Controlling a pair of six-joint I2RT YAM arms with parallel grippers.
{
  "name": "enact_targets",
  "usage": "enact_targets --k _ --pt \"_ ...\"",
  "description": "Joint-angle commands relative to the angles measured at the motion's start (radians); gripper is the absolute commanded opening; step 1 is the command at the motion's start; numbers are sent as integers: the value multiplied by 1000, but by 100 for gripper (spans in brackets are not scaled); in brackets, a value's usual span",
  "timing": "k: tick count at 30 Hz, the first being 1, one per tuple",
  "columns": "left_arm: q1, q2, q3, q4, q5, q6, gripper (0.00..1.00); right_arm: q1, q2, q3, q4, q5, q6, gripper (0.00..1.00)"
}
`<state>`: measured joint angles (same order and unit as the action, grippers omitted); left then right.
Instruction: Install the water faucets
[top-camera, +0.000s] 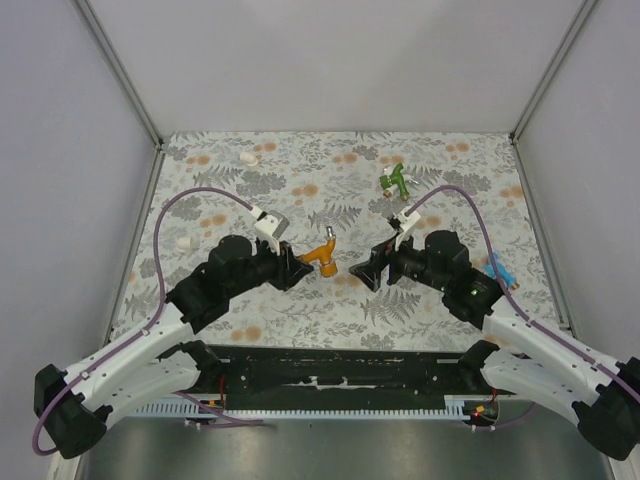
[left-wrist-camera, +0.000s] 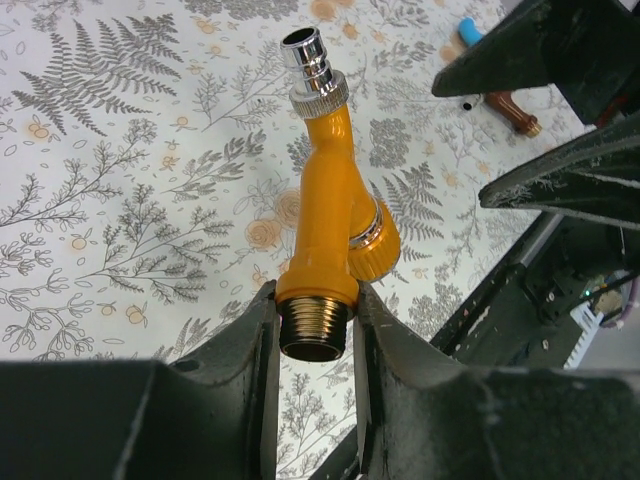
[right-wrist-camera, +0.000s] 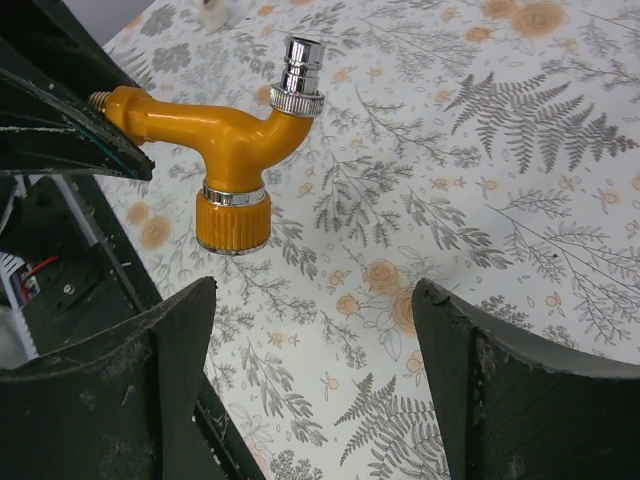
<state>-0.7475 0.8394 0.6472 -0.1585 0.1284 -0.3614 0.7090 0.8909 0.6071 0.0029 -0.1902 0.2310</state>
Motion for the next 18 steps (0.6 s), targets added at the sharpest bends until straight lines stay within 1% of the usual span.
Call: enact_targets --k 1,4,6,9,13,15,18 --pt "2 -62 43 -15 118 124 2 -52 -15 56 -15 -279 -65 86" --pt "2 -60 57 -12 223 162 2 -83 -23 49 69 -426 -29 86" --pt "2 -42 74 -12 295 176 2 -83 -21 49 101 -463 -12 88" --pt "0 -20 94 10 396 203 2 -83 -20 57 115 -488 4 88" --pt "0 -23 97 68 462 229 2 -83 -20 66 132 -518 36 86" --pt "-1 -22 94 97 493 242 2 -85 -9 65 173 -544 79 84" --pt "-9 -17 91 131 525 260 2 -82 25 62 255 -575 186 81"
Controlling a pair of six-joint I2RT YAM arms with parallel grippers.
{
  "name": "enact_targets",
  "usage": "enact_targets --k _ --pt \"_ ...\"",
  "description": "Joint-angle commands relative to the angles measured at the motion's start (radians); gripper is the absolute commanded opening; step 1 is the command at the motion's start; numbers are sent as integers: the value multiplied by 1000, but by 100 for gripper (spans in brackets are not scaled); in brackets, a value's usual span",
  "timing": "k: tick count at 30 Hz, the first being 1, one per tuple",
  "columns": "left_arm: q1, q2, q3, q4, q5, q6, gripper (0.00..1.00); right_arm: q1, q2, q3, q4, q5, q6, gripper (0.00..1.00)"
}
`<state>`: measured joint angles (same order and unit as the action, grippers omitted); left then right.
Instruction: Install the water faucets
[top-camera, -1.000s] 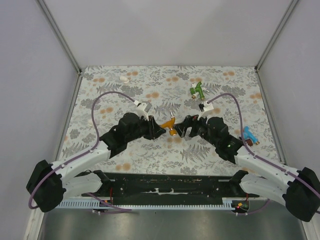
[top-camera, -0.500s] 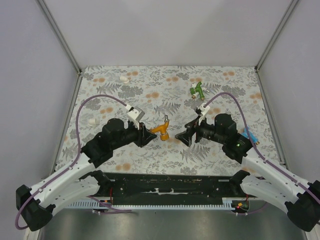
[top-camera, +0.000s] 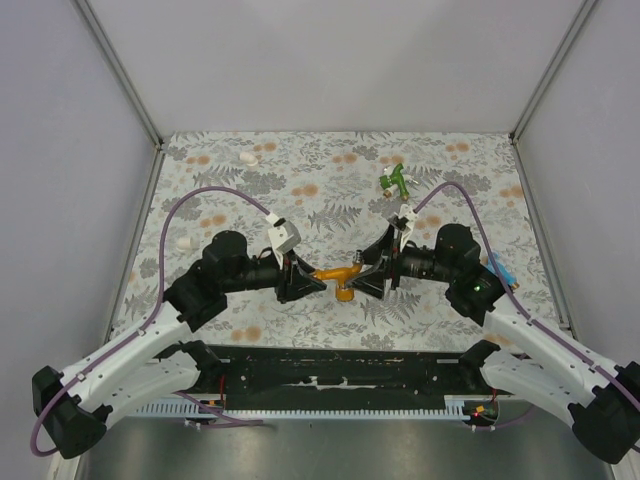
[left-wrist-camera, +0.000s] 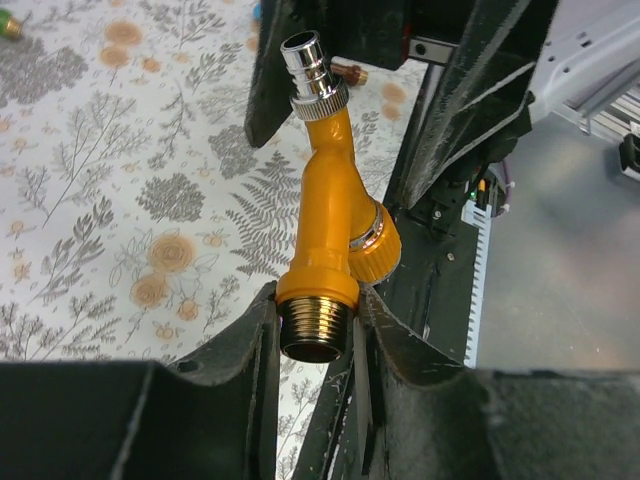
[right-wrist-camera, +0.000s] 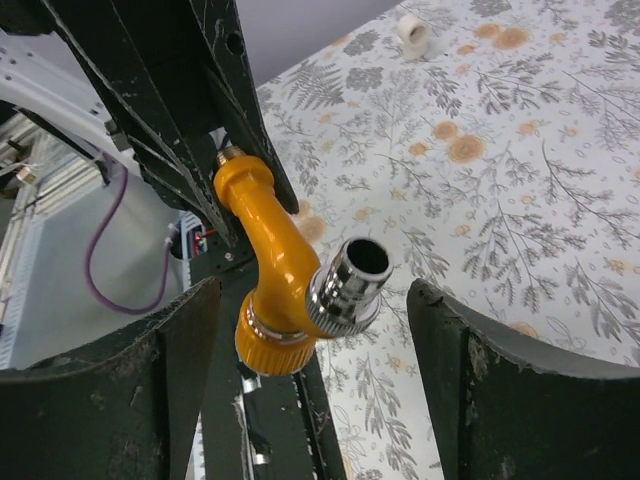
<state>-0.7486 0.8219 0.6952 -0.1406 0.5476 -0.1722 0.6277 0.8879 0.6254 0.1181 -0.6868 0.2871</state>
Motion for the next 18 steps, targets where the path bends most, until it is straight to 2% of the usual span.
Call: enact_targets --k 1,5,10,18 --pt "-11 -1 41 127 113 79 2 1 39 42 175 -94 162 81" --pt "-14 -24 10 229 104 71 2 13 71 23 296 -103 260 79" --pt "-14 -29 -6 300 101 54 2 29 83 30 296 -106 268 76" --pt "-15 -4 -5 302 133 57 2 38 71 45 285 -126 274 72"
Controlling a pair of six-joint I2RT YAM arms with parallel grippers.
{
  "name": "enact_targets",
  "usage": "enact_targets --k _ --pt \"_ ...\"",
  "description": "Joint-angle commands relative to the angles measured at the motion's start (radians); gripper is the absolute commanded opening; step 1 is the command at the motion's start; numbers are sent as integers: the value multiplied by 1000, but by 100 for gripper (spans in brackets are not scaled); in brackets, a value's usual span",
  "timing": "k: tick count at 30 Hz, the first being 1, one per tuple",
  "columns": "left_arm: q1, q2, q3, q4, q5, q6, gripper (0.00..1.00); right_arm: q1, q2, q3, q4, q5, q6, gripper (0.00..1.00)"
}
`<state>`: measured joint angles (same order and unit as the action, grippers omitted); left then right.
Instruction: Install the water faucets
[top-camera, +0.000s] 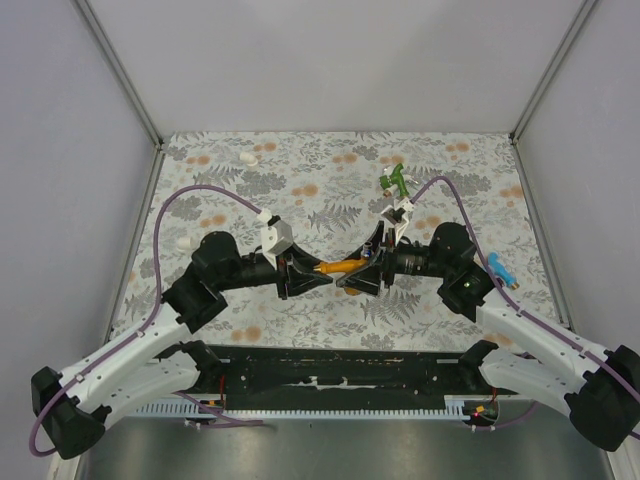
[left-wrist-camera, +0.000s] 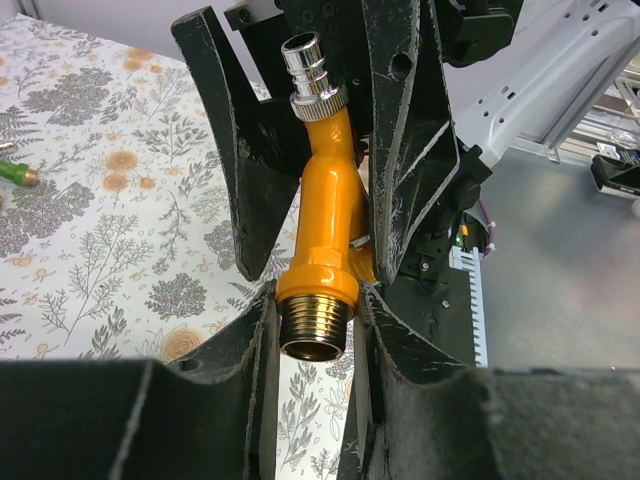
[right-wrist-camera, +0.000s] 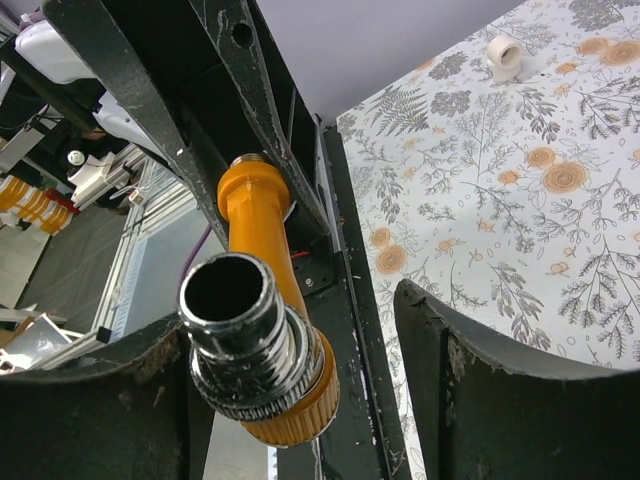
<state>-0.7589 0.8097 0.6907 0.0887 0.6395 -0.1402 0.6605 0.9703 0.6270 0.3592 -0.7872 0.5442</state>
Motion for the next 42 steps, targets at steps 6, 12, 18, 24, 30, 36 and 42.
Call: enact_targets --k 6,12,18,24,30,36,42 --pt "-3 19 4 54 66 30 2 5 -42 59 8 -17 8 75" --pt "-5 25 7 51 72 31 2 5 -45 79 -28 -17 7 74" --pt "-5 29 15 51 78 33 2 5 -28 88 -46 -24 3 69" --pt "-5 31 20 51 78 34 2 5 -12 96 -57 -40 0 68" --pt "-5 39 21 49 88 33 2 5 -5 100 -57 -47 2 61" --pt "-5 39 21 56 77 22 2 4 -1 102 -69 -52 -6 47" --pt "-5 29 18 45 2 -10 11 5 -7 102 -103 -27 -32 3"
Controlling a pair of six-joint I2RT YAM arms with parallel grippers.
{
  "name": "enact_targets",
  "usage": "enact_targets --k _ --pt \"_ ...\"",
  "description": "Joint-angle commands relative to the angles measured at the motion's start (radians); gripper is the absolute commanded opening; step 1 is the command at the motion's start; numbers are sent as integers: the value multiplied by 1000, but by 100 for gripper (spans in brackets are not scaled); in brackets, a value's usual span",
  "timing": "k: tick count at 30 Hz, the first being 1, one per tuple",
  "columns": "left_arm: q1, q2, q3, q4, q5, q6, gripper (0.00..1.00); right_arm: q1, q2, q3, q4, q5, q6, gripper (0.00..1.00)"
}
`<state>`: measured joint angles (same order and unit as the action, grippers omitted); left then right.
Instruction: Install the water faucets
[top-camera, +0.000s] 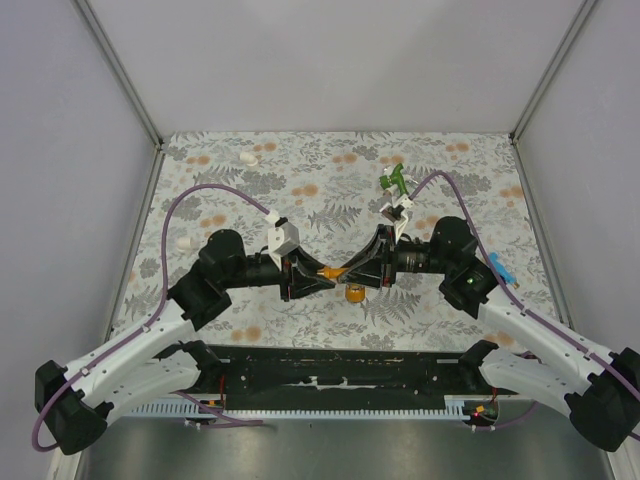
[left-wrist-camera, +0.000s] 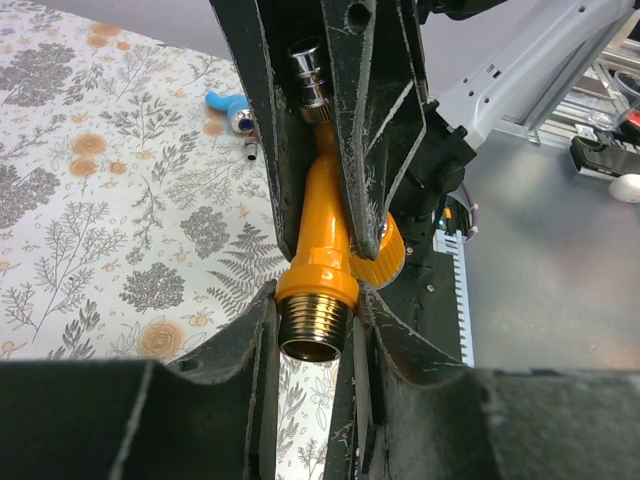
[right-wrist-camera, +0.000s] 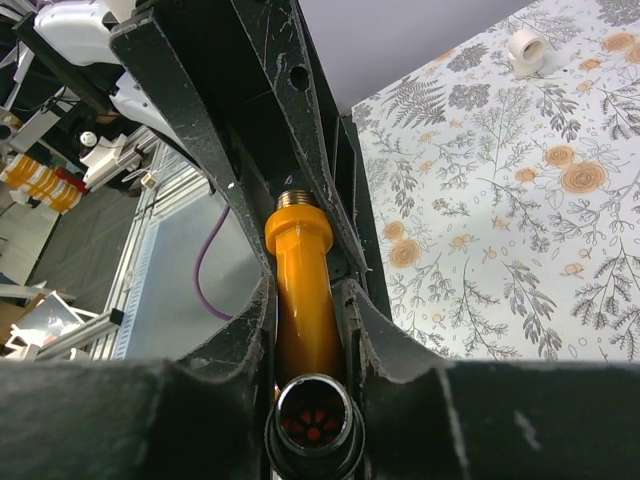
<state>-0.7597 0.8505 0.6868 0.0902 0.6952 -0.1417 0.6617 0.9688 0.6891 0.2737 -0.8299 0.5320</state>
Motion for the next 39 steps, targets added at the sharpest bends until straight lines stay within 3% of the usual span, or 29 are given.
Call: enact_targets --k 1,6,10,15,21,24,29,34,37,39 --pt "-4 -16 23 37 -72 -13 17 4 -11 38 -25 20 -26 0" --pt "-3 -33 42 -32 -195 -42 67 4 -54 58 -177 119 -118 0" --pt "-3 -45 71 -130 -340 -59 78 3 -96 76 -310 241 -184 0" --pt "-1 -1 166 -370 -670 -105 83 1 -154 73 -422 434 -253 0" --pt "48 100 284 -635 -947 -125 86 3 -193 26 -429 508 -296 0" --pt "153 127 299 -693 -950 -125 88 3 -193 -2 -409 517 -309 0" --pt "440 174 301 -724 -843 -124 89 3 -200 -54 -358 509 -326 0" --pt "591 284 327 -724 -927 -157 90 3 -226 -106 -327 520 -349 0" --pt "644 324 287 -631 -1063 -212 91 3 -234 -138 -315 525 -381 0" --pt "692 346 272 -589 -1071 -260 93 3 -232 -155 -315 523 -401 0"
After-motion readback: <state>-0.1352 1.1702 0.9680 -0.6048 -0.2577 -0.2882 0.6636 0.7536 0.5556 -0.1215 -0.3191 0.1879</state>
